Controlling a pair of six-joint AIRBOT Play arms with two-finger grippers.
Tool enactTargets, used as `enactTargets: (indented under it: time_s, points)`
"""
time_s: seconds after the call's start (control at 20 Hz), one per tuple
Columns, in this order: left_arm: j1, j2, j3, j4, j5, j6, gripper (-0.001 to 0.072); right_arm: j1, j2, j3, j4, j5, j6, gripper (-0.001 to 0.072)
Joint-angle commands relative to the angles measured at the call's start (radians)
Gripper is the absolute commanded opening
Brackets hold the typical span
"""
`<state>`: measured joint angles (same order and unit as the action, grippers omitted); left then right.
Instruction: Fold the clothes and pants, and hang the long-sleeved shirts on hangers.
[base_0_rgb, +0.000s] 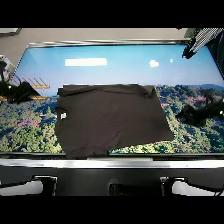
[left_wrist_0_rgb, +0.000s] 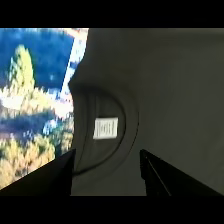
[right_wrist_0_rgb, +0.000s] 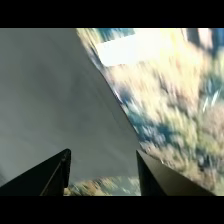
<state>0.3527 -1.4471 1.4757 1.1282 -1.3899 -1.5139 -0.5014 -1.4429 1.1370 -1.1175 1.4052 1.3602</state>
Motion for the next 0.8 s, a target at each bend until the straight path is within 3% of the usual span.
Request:
enactTargets:
  time_s: [0.0, 0.35, 0.75]
  points:
    - [0.053, 0.161, -0.233, -0.026, 0.038, 0.015, 0.0463, -0.037, 0.057, -0.199, -0.021, -0.069, -0.045, 0.0476]
    - [0.057, 0.202, -0.311, -0.029, 0.040, 0.015, 0.0463, -0.037, 0.056, -0.271, -0.043, -0.134, -0.086, 0.0475]
    - [0.057, 0.200, -0.312, -0.029, 0.048, 0.015, 0.0463, -0.036, 0.056, -0.392, 0.048, -0.178, -0.093, 0.0474]
